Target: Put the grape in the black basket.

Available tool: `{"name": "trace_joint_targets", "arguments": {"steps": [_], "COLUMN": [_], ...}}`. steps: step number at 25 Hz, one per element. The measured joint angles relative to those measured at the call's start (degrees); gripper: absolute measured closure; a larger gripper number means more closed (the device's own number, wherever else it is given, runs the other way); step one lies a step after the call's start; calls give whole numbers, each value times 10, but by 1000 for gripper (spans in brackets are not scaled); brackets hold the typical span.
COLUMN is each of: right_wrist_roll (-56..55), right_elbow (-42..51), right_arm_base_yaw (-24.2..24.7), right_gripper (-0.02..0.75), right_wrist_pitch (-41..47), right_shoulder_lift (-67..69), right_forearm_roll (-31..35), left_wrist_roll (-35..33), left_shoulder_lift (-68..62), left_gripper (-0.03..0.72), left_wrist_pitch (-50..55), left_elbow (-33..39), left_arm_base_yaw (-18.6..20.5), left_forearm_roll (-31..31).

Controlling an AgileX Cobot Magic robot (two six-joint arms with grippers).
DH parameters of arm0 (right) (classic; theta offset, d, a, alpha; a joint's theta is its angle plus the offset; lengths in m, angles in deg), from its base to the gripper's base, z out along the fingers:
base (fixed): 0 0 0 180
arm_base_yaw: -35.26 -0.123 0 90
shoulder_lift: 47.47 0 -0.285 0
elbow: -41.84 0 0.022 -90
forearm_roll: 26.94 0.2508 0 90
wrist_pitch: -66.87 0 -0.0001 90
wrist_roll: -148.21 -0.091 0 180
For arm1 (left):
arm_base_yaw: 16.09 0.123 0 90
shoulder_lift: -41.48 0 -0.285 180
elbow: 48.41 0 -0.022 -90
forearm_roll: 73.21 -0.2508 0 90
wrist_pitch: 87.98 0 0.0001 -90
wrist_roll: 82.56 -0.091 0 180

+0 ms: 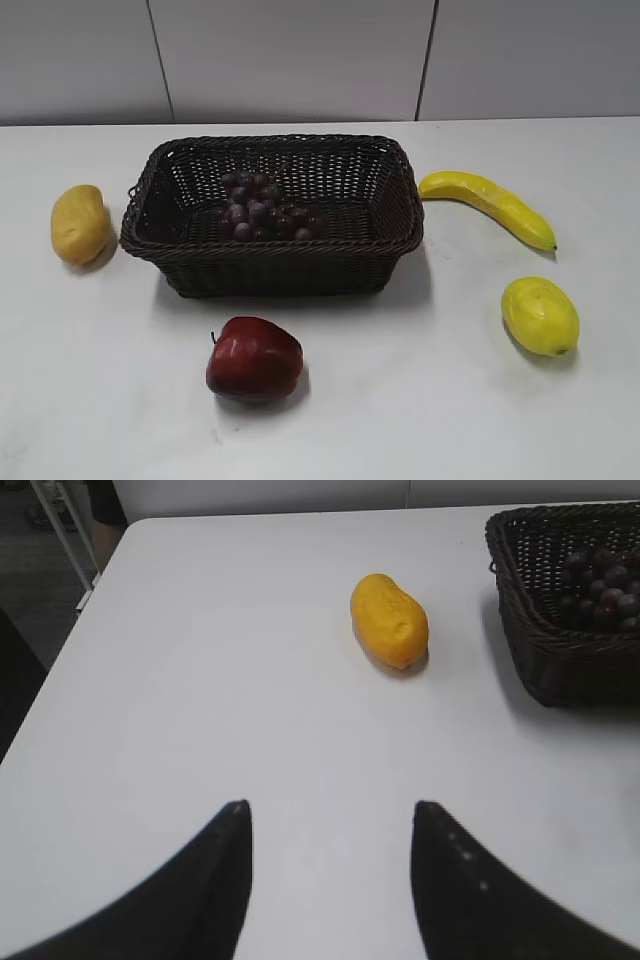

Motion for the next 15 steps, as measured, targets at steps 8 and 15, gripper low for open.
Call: {"name": "trace_joint_targets", "arguments": {"steps": [8,15], "right_wrist_roll": [0,0], "right_elbow": [0,0], "right_arm_base_yaw": [0,0], "right_gripper": [148,148], "right_wrist_pitch": [0,0], "right_shoulder_lift": [0,0], "right_forearm_roll": [0,0], "left_wrist_roll": [0,0], "left_shoulder_lift": [0,0], "left_gripper": [220,231], "left_wrist_pitch": [0,0], "left_elbow": [0,0], "left_arm_base_yaw": [0,0], "left_forearm_roll": [0,0]}}
